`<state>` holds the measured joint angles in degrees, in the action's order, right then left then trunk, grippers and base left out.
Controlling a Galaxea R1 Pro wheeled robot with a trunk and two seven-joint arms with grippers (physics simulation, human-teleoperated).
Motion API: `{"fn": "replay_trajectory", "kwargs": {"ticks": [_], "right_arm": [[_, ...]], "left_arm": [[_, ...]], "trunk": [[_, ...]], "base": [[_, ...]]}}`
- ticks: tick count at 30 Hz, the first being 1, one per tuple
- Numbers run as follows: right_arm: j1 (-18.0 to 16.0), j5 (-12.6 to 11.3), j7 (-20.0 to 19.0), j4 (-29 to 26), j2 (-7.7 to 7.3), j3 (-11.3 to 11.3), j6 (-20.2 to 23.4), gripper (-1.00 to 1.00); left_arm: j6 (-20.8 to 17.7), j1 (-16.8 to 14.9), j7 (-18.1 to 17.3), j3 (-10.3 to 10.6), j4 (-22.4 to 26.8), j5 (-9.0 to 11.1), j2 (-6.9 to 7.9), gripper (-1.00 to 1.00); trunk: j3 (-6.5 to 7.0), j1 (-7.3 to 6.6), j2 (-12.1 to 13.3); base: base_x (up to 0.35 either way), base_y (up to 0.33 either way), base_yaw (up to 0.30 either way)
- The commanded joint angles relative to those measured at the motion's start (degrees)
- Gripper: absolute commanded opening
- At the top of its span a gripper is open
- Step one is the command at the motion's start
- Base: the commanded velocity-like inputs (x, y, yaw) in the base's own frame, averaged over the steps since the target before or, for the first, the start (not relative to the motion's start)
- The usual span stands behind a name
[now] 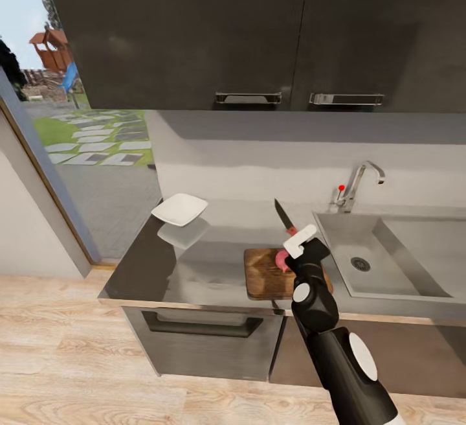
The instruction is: In the kitchen, take the Vidalia onion out of the sink, dice it on the chopping board with the paring knife, put the diced onion into the bowl on the countertop, then place both the paring knife and the chopping board into the sink.
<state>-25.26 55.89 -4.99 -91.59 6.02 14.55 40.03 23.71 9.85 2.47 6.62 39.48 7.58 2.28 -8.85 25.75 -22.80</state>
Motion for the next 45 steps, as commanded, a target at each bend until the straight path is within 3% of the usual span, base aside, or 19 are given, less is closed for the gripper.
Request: {"fn": "replay_trajectory", "kwargs": {"ticks": [1, 18, 31, 37, 45], "right_arm": [[-0.05, 1.01, -0.60, -0.08, -0.01, 0.04, 0.31, -1.00], [-0.05, 1.60, -0.34, 0.10, -0.11, -0.05, 0.32, -1.00], [-0.05, 1.63, -0.21, 2.46, -0.10, 0.03, 0.47, -1.00], [-0.05, 3.63, -0.03, 3.61, -0.05, 0.11, 0.40, -1.00], [-0.05, 4.00, 0.05, 5.57, 0.00, 0.12, 0.32, -1.00]], "left_arm": [[0.11, 0.00, 0.26, 0.41, 0.07, 0.59, 0.09, 1.00], [0.11, 0.00, 0.26, 0.59, -0.20, 0.59, 0.09, 1.00], [0.11, 0.00, 0.26, 0.59, -0.20, 0.59, 0.09, 1.00], [0.11, 0.00, 0.26, 0.59, -0.04, 0.59, 0.09, 1.00], [0.11, 0.00, 0.26, 0.59, -0.02, 0.59, 0.09, 1.00]], "trunk": [[-0.11, 0.04, -0.11], [-0.11, 0.04, -0.11], [-0.11, 0.04, -0.11], [-0.11, 0.04, -0.11], [-0.11, 0.04, -0.11]], "base": [[0.000, 0.000, 0.000], [-0.149, -0.114, 0.000], [-0.012, -0.019, 0.000], [0.000, 0.000, 0.000], [0.000, 0.000, 0.000]]}}
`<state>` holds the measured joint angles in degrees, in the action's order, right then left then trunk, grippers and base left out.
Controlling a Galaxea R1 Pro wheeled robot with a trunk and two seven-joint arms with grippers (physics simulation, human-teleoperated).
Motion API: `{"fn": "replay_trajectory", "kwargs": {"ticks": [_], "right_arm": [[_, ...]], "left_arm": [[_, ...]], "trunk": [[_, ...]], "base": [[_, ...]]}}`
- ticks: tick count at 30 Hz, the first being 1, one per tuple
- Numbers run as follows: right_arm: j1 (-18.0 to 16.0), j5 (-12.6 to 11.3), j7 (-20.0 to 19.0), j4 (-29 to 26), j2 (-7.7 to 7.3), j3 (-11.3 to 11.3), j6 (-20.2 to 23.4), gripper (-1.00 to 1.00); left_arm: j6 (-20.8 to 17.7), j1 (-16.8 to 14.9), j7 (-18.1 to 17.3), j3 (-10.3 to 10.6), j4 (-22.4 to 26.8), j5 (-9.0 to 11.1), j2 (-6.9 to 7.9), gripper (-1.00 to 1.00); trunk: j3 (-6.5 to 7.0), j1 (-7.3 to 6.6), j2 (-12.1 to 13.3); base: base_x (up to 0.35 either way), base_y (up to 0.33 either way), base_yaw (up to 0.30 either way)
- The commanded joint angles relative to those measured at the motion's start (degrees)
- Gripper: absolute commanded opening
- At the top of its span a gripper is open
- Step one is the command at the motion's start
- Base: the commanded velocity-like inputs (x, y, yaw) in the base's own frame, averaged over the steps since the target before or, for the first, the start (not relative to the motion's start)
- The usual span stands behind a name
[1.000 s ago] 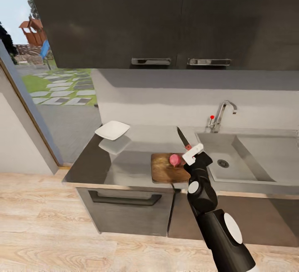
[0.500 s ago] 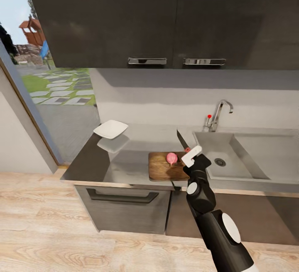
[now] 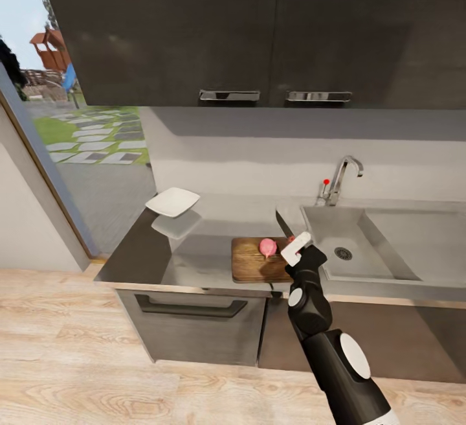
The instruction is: In the kitchen, take the Vidalia onion out of the sink, dice it on the chopping board with the paring knife, put the diced onion into the bowl on the countertop, then place both the paring knife and the chopping board into the sink.
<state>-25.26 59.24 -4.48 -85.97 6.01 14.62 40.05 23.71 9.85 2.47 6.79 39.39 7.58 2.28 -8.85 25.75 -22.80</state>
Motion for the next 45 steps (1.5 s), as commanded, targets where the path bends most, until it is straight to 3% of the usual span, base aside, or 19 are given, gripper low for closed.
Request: {"fn": "replay_trajectory", "kwargs": {"ticks": [1, 15, 45], "right_arm": [[-0.05, 0.67, -0.46, 0.37, 0.04, 0.05, 0.30, -1.00], [-0.05, 0.61, -0.28, 2.86, 0.23, 1.01, 0.21, -1.00], [-0.05, 0.61, -0.27, 5.20, -0.04, 1.02, 0.06, -1.00]], "left_arm": [[0.11, 0.00, 0.26, 0.41, 0.07, 0.59, 0.09, 1.00], [0.11, 0.00, 0.26, 0.41, 0.07, 0.59, 0.09, 1.00], [0.16, 0.00, 0.26, 0.41, -0.10, 0.59, 0.09, 1.00]], "trunk": [[-0.11, 0.03, -0.12], [-0.11, 0.03, -0.12], [-0.11, 0.03, -0.12]], "base": [[0.000, 0.000, 0.000], [0.135, 0.127, 0.000], [-0.031, -0.017, 0.000]]}}
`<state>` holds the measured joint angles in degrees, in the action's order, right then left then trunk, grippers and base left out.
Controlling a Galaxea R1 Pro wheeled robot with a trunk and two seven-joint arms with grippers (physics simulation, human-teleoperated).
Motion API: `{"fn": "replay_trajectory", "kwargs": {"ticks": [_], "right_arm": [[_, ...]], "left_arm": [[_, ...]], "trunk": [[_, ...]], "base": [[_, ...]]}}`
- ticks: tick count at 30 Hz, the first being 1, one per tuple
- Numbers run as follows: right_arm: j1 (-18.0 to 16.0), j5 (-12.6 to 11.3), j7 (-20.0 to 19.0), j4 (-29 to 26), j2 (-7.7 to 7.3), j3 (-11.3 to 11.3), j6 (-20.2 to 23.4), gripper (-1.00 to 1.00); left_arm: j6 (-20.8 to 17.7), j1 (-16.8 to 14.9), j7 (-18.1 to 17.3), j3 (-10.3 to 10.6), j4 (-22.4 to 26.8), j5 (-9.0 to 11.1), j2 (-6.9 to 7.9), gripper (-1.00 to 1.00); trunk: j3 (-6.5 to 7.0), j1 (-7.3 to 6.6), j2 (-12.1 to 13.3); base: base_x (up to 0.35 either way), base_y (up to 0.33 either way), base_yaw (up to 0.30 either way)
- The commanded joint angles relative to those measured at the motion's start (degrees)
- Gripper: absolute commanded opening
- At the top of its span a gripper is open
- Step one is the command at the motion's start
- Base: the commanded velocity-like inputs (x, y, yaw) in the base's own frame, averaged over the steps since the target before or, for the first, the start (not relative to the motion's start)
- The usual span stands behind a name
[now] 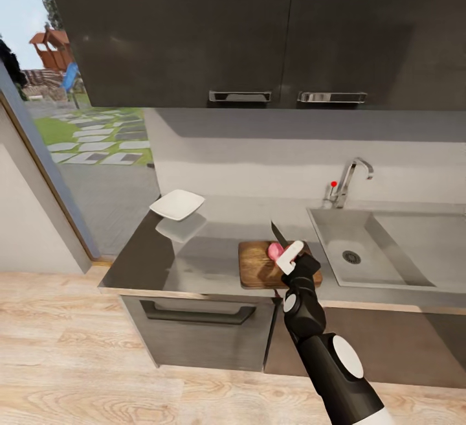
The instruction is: In the kitchen, take the Vidalia onion out of the sink, dice it on the chopping board with the paring knife, put the diced onion into the bowl on the countertop, then place both the paring knife and the chopping board into the sink.
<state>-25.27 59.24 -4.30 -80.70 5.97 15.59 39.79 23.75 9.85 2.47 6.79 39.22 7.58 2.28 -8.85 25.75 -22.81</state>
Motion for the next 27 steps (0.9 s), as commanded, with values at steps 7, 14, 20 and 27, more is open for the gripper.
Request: {"fn": "replay_trajectory", "kwargs": {"ticks": [7, 14, 20, 27], "right_arm": [[-0.05, 0.62, -0.52, 0.09, -0.06, 0.06, 0.29, -1.00], [-0.05, 0.53, -0.25, 0.84, 0.57, -0.12, 0.32, -1.00], [-0.05, 0.53, -0.27, 1.30, 1.32, -0.12, 0.30, -1.00], [-0.05, 0.53, -0.28, 1.33, 1.32, -0.12, 0.29, -1.00]], "left_arm": [[0.09, 0.00, 0.26, 0.41, 0.07, 0.60, 0.09, 1.00], [0.15, 0.00, 0.26, 0.38, 0.07, 0.51, 0.09, 1.00], [0.15, 0.00, 0.26, 0.41, 0.07, 0.51, 0.09, 1.00], [0.15, 0.00, 0.26, 0.41, 0.07, 0.51, 0.09, 1.00]], "trunk": [[-0.11, 0.04, -0.11], [-0.11, 0.04, -0.11], [-0.11, 0.04, -0.11], [-0.11, 0.04, -0.11]], "base": [[0.000, 0.000, 0.000], [0.000, 0.000, 0.000], [0.000, 0.000, 0.000], [-0.087, -0.070, 0.000]]}}
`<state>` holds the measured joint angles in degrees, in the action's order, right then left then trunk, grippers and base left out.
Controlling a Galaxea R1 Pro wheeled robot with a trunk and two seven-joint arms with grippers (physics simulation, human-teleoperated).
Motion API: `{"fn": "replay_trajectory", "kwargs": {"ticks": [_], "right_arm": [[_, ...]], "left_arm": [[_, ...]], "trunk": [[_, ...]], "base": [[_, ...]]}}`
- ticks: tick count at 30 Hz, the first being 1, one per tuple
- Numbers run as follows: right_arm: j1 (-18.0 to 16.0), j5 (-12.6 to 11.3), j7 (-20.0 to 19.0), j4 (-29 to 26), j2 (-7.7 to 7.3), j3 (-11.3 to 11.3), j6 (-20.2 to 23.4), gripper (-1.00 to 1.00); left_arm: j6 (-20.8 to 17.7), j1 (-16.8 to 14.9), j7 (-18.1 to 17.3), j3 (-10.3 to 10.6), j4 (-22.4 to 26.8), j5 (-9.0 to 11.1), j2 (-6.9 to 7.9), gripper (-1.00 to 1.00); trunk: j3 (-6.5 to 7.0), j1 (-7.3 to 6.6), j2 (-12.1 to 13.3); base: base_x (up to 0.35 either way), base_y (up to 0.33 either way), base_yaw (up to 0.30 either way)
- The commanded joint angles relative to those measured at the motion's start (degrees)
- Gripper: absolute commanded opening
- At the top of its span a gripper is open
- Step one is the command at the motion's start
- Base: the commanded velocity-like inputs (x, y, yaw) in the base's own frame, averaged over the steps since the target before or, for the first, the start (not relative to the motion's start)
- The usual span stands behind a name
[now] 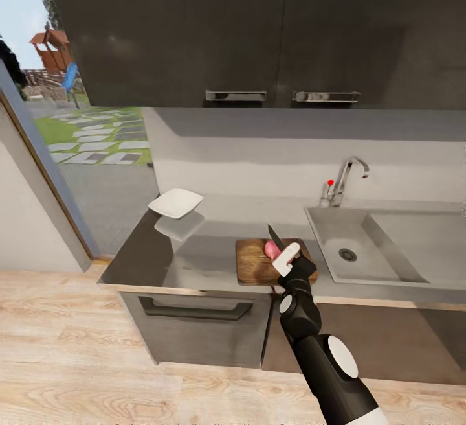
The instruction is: In the kitchen, take the Vidalia onion out of the sink, dice it on the chopping board with the paring knife, put the diced onion into the bowl on the countertop, then place both the paring knife and the chopping board into the sink.
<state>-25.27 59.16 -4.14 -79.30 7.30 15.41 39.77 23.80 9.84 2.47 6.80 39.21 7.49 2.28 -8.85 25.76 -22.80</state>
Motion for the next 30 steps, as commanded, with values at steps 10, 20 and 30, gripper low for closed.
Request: {"fn": "replay_trajectory", "kwargs": {"ticks": [10, 20, 30], "right_arm": [[-0.05, 0.61, -0.43, -0.06, 0.03, 0.06, 0.34, -1.00], [-0.05, 0.59, -0.43, -0.06, 0.25, 0.06, 0.40, -1.00], [-0.05, 0.60, -0.43, -0.06, 0.35, 0.06, 0.46, -1.00]], "left_arm": [[0.10, 0.00, 0.26, 0.40, 0.08, 0.59, 0.09, 1.00], [0.10, 0.00, 0.26, 0.40, 0.03, 0.59, 0.09, 1.00], [0.10, 0.00, 0.26, 0.40, -0.01, 0.59, 0.09, 1.00]], "trunk": [[-0.11, 0.02, -0.12], [-0.31, 0.02, -0.12], [-1.20, 0.02, -0.12]], "base": [[-0.011, -0.084, 0.000], [0.014, -0.002, 0.000], [0.000, 0.000, 0.000]]}}
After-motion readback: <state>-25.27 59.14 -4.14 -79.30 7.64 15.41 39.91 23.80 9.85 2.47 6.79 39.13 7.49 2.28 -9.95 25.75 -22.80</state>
